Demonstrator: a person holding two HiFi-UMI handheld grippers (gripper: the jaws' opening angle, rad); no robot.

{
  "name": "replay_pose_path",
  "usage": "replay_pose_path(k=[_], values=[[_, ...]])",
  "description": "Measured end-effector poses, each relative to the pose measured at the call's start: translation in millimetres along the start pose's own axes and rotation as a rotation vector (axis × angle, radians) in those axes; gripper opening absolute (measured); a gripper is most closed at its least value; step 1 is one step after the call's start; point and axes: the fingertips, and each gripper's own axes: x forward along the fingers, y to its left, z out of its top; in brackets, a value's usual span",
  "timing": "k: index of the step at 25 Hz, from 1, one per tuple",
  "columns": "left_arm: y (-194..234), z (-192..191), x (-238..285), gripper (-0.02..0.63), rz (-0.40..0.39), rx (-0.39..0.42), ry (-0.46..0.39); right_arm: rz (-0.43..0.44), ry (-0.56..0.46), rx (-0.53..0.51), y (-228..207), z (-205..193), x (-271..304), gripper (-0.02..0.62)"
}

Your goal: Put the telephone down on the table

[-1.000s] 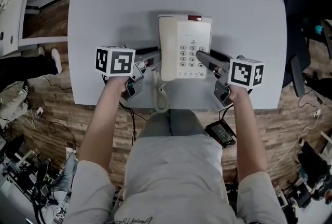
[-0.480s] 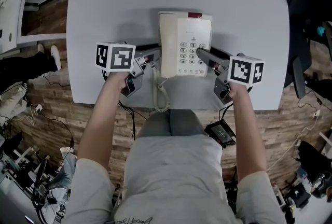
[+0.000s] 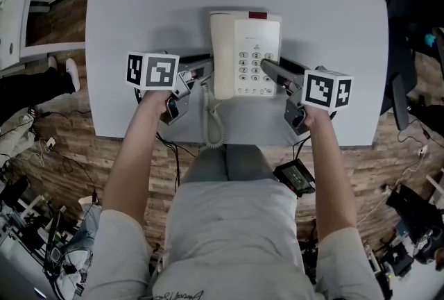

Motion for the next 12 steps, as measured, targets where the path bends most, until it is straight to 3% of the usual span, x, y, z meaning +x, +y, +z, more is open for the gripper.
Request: replay_pose_path(k=[12], values=[[0.9, -1.3, 3.3, 0.134, 0.0, -0.014, -0.005, -0.029, 0.002, -0.021, -8.7, -1.1, 1.0, 0.218]])
